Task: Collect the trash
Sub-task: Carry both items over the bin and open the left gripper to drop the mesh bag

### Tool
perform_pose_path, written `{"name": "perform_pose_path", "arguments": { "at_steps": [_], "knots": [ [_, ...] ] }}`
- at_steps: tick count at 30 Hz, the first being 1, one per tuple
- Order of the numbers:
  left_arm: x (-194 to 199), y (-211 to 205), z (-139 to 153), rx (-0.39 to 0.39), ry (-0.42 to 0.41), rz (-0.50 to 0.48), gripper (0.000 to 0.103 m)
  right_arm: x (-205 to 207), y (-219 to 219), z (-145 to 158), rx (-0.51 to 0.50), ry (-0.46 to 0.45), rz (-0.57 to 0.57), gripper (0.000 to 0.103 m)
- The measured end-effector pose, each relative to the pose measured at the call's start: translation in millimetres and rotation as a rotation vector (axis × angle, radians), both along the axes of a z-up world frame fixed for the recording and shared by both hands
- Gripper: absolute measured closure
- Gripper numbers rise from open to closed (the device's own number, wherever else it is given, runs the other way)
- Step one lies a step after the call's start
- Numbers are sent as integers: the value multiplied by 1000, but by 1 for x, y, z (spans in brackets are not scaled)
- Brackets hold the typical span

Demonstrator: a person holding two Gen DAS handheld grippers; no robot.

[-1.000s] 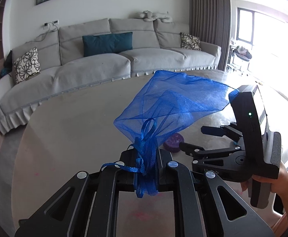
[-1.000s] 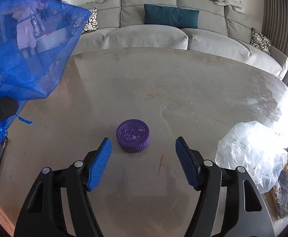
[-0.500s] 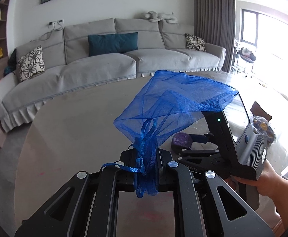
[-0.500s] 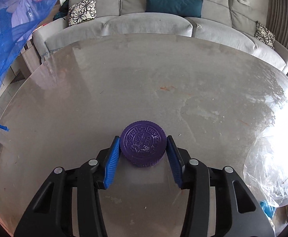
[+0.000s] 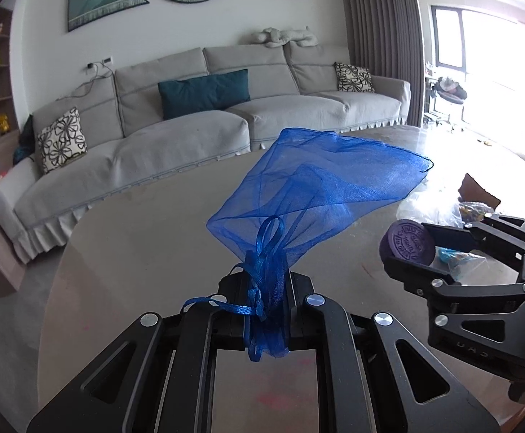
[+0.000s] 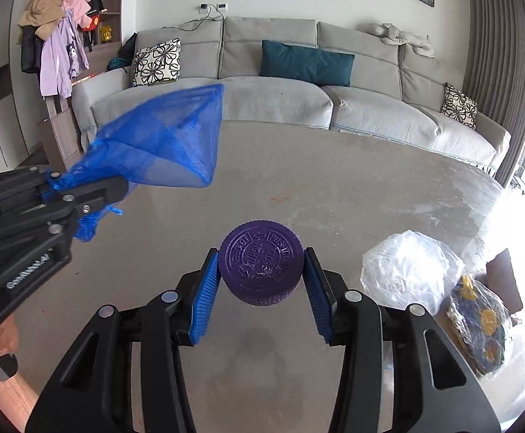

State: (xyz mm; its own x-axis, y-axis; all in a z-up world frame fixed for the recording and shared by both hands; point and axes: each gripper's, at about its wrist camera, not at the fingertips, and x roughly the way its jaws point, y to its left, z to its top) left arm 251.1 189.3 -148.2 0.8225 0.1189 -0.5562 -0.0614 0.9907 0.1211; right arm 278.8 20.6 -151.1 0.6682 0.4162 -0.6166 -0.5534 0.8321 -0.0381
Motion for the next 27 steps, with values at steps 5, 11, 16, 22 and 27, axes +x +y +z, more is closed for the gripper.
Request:
{"name": "perform_pose_path", "arguments": {
  "at_steps": [5, 11, 16, 22, 27],
  "knots": [
    [-4, -40, -2, 35, -3, -85, 90, -30, -45, 21, 22, -58, -70, 56],
    [-14, -109, -6, 62, -11, -228, 90, -61, -106, 28, 26, -103, -191, 56],
    [-21, -168, -14, 34, 22, -346, 90, -87, -157, 21, 3, -122, -318, 56],
    [-42, -250, -39, 51, 90, -533, 90, -122, -224, -2, -13, -84, -485, 56],
    [-70, -313, -56, 85, 127, -676, 90, -151, -273, -21, -6, -71, -625, 56]
  ]
}}
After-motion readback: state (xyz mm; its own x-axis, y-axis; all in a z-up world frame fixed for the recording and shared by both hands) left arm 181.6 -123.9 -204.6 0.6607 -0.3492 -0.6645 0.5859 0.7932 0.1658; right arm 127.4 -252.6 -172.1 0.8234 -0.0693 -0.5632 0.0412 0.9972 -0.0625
